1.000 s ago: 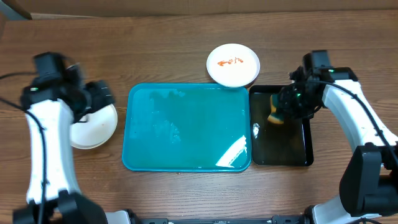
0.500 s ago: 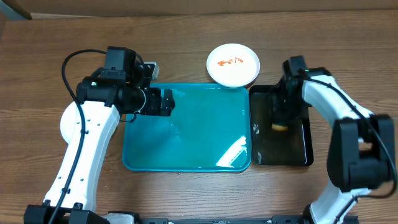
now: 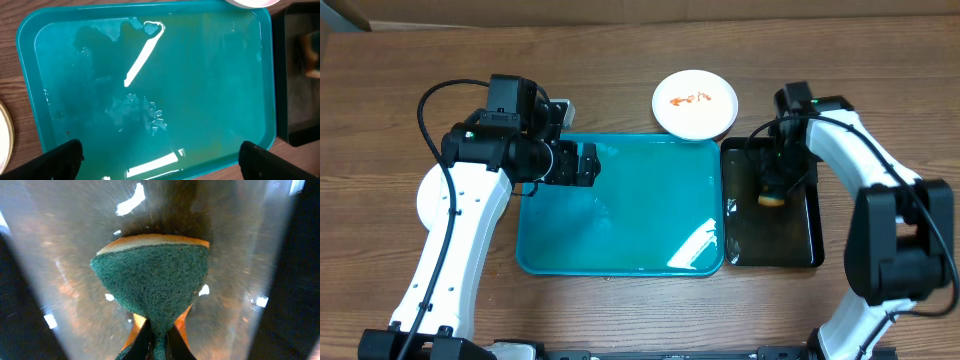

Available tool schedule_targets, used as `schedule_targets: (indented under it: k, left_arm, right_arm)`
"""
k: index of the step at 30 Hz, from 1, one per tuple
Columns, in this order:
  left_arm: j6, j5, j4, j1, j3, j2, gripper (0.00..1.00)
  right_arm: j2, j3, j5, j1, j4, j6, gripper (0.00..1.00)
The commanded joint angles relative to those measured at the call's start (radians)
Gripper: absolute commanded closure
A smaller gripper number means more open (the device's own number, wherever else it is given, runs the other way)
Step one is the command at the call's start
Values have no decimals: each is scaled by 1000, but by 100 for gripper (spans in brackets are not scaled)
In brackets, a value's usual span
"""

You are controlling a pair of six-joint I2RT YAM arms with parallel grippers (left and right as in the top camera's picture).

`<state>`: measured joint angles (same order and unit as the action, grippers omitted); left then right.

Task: Clean dirty plates on tray and stack at the side
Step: 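Move the left gripper to the rim of the remaining white plate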

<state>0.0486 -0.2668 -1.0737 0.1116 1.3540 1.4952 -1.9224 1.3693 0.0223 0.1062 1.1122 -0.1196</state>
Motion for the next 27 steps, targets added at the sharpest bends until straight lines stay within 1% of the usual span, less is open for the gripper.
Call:
schedule_targets:
  k: [1,5,8,10,13,14,17,24,27]
  left_arm:
    - [-11,-37,10,3,7,9,0]
    - [30,-80,76,7,7,9,0]
    - [71,-82,146,23,7,10,0]
    - [93,-82,208,41,7,27,0]
    - [114,-83,237,50,29,70,0]
    - [114,-82,230,56,74,118,0]
    - [112,-82,216,76,176,207,0]
    - [116,-96,185,119,462,427,0]
    - [116,-94,196,144,519,509,0]
  right_arm:
    - [116,39,10,-3,23,-11,96]
    - [112,5,19,-3,23,-11,96]
    - [112,-58,64,-3,-33,-11,96]
    - [112,-143,115,-3,-111,-11,96]
    - [112,-228,118,-3,-180,-42,96]
    - [112,-277,117,-3,-223,-57,96]
    - [112,-330,118,-3,-264,-68,96]
    - [112,-343,118,-3,-263,-75,96]
    - [112,-343,118,-3,-262,-75,96]
